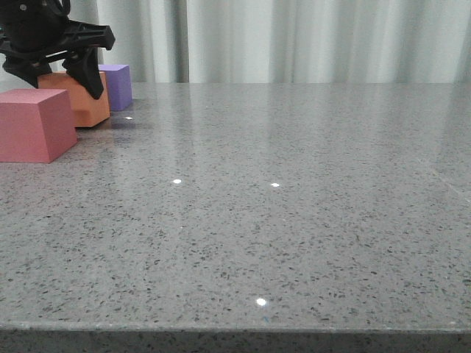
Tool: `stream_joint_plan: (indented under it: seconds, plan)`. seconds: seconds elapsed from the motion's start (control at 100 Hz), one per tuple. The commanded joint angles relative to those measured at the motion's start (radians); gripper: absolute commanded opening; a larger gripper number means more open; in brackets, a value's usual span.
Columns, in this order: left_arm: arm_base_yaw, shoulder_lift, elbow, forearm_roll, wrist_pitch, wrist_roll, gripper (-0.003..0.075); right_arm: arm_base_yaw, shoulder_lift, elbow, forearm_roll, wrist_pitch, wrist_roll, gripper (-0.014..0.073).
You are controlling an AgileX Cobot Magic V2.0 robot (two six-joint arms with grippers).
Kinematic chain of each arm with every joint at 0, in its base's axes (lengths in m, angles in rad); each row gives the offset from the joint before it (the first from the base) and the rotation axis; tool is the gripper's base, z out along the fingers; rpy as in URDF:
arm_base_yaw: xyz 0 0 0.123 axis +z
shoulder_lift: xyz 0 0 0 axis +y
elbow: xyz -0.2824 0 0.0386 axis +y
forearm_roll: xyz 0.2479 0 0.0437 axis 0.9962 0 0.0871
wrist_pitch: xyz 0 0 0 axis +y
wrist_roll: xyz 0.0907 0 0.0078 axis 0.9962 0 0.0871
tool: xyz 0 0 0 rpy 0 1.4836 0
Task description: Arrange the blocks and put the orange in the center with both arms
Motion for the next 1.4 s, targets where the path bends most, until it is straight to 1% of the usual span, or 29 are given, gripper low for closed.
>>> stream_joint_plan:
  seconds: [0.0, 0.21, 0.28, 0.35, 0.39, 0.4, 0.42, 0.43, 0.47, 0.5, 0.52, 0.56, 0.61, 0.68, 0.87, 1.1, 1.269, 1.389]
  plan:
    - [0.002, -0.046, -0.025, -0.013, -0.051, 0.001, 0.0177, -0.005, -0.003, -0.026, -0.018, -0.076, -0.001, -0.0111]
    - [0.002, -0.046, -0.025, -0.013, -0.044, 0.001, 0.0179, -0.005, -0.003, -0.026, -0.018, -0.076, -0.001, -0.0111]
    - [0.002, -0.046, -0.025, -0.013, -0.039, 0.001, 0.0215, -0.005, -0.003, -0.026, -0.018, -0.076, -0.001, -0.0111]
    - [0.002, -0.046, -0.025, -0.013, -0.034, 0.001, 0.0333, -0.005, -0.003, -0.026, -0.018, -0.076, -0.001, -0.0111]
    - [0.002, -0.046, -0.025, -0.013, -0.033, 0.001, 0.0438, -0.005, -0.003, -0.026, -0.018, -0.076, -0.001, -0.0111]
    - [0.002, -0.046, -0.025, -0.013, -0.033, 0.001, 0.0476, -0.005, -0.003, -0.026, -0.018, -0.076, -0.001, -0.0111]
    - [0.002, -0.046, -0.025, -0.016, -0.033, 0.001, 0.0514, -0.005, -0.003, -0.026, -0.018, -0.076, -0.001, -0.0111]
    - [0.002, -0.046, -0.025, -0.016, -0.033, 0.001, 0.0552, -0.005, -0.003, -0.026, -0.018, -0.076, -0.001, -0.0111]
    - [0.002, -0.046, -0.025, -0.021, -0.032, 0.001, 0.0654, -0.005, -0.003, -0.026, -0.018, -0.076, -0.001, -0.0111]
    - [0.002, -0.046, -0.025, -0.021, -0.028, 0.001, 0.0705, -0.005, -0.003, -0.026, -0.018, -0.076, -0.001, -0.0111]
    - [0.002, -0.046, -0.025, -0.021, -0.029, 0.001, 0.072, -0.005, -0.003, -0.026, -0.018, -0.076, -0.001, -0.0111]
    - [0.002, -0.046, -0.025, -0.023, -0.029, 0.001, 0.0699, -0.005, -0.003, -0.026, -0.018, -0.076, -0.001, -0.0111]
    - [0.002, -0.046, -0.025, -0.023, -0.029, 0.001, 0.0652, -0.005, -0.003, -0.026, -0.018, -0.076, -0.001, -0.0111]
    - [0.002, -0.058, -0.025, -0.023, -0.029, 0.001, 0.0631, -0.005, -0.003, -0.026, -0.018, -0.076, -0.001, -0.0111]
    - [0.002, -0.141, -0.027, -0.023, -0.029, 0.001, 0.063, -0.005, -0.003, -0.026, -0.018, -0.076, -0.001, -0.0111]
    - [0.002, -0.316, -0.007, -0.001, -0.058, 0.001, 0.063, -0.005, -0.003, -0.026, -0.018, -0.076, -0.001, -0.0111]
    - [0.002, -0.49, 0.095, 0.006, -0.139, 0.001, 0.063, -0.005, -0.003, -0.026, -0.018, -0.076, -0.001, -0.0111]
    - [0.002, -0.623, 0.222, 0.006, -0.218, 0.001, 0.0629, -0.005, -0.003, -0.026, -0.018, -0.076, -0.001, -0.0111]
